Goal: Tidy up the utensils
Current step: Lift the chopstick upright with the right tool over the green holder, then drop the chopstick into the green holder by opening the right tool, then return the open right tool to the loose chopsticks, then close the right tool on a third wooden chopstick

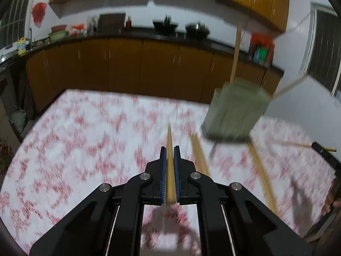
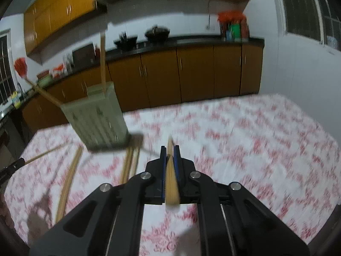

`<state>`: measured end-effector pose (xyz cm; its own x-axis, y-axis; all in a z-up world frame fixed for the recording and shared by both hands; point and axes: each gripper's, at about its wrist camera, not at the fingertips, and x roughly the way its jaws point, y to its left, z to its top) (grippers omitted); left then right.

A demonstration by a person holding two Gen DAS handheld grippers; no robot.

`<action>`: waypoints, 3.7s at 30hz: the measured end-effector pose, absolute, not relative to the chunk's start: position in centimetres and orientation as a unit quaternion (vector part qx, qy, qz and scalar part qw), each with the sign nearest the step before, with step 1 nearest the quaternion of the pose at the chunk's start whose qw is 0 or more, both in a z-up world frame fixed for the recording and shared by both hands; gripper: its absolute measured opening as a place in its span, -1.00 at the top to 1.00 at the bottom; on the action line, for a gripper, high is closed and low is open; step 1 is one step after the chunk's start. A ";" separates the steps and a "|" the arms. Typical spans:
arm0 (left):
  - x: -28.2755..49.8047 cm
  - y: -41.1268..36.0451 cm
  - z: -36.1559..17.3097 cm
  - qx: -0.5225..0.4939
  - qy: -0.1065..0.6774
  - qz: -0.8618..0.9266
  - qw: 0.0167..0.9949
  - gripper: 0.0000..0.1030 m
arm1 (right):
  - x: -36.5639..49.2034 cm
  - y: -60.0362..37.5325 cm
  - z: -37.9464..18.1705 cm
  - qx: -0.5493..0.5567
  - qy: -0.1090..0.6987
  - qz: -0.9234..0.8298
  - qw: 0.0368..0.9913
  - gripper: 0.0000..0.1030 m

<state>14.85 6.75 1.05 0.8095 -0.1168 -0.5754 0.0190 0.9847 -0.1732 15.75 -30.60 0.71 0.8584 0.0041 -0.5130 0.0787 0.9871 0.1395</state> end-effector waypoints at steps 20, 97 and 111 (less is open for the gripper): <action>13.3 5.1 12.6 -0.099 0.171 -0.095 0.976 0.86 | 13.5 -29.2 12.7 0.109 0.137 0.082 0.981 0.84; 14.3 0.6 -7.4 -0.052 0.415 -0.094 0.904 0.58 | 18.7 -26.5 -9.7 0.068 0.439 0.017 0.896 0.84; 14.9 -0.8 -8.4 -0.014 0.439 -0.087 0.894 0.67 | 18.5 -26.9 -9.6 0.059 0.438 0.013 0.897 0.79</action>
<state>14.94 -0.82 -8.44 0.5999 -0.1687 -0.7821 0.1440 0.9843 -0.1018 18.51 -26.88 -9.62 0.6151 0.0744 -0.7849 0.0287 0.9928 0.1166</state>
